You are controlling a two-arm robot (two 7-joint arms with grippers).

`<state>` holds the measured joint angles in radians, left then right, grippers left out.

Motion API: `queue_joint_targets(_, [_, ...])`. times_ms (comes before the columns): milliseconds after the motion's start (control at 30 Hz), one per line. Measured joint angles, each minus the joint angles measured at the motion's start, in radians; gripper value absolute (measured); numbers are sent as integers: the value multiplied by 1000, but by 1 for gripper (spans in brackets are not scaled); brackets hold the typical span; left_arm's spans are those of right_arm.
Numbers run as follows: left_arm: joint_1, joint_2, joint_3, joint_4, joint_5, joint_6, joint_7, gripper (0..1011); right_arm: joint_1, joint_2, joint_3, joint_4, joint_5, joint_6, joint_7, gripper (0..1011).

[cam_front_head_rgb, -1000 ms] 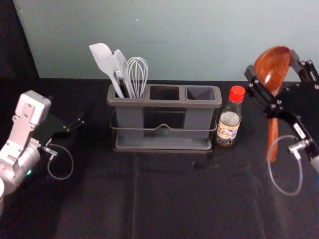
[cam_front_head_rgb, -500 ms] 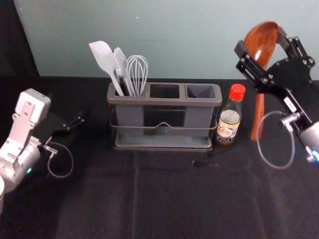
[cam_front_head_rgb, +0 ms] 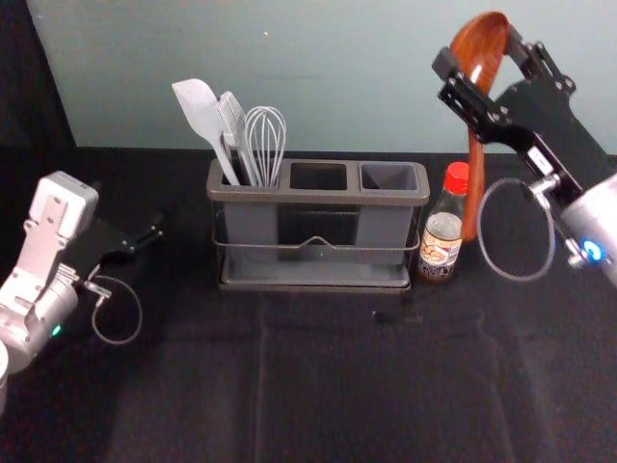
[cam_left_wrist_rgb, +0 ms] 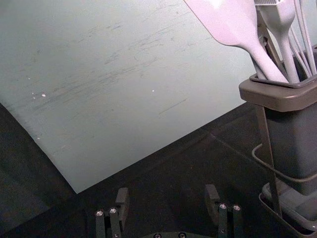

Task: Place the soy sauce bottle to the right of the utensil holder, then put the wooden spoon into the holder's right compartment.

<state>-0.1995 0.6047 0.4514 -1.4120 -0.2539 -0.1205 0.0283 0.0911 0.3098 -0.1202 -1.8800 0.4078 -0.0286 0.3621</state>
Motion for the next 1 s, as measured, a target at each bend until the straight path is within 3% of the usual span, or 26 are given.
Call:
queue_joint_targets(433, [0, 0, 0, 0, 0, 0, 0, 1005, 147, -18, -67, 131, 37, -8, 17, 838])
queue_joint_targets(733, [0, 0, 0, 0, 0, 0, 0, 1005, 255, -47, -131, 263, 25, -27, 10, 838])
queue_joint_targets(1000, [0, 0, 0, 0, 0, 0, 0, 1005, 326, -85, -160, 373, 10, -56, -16, 838])
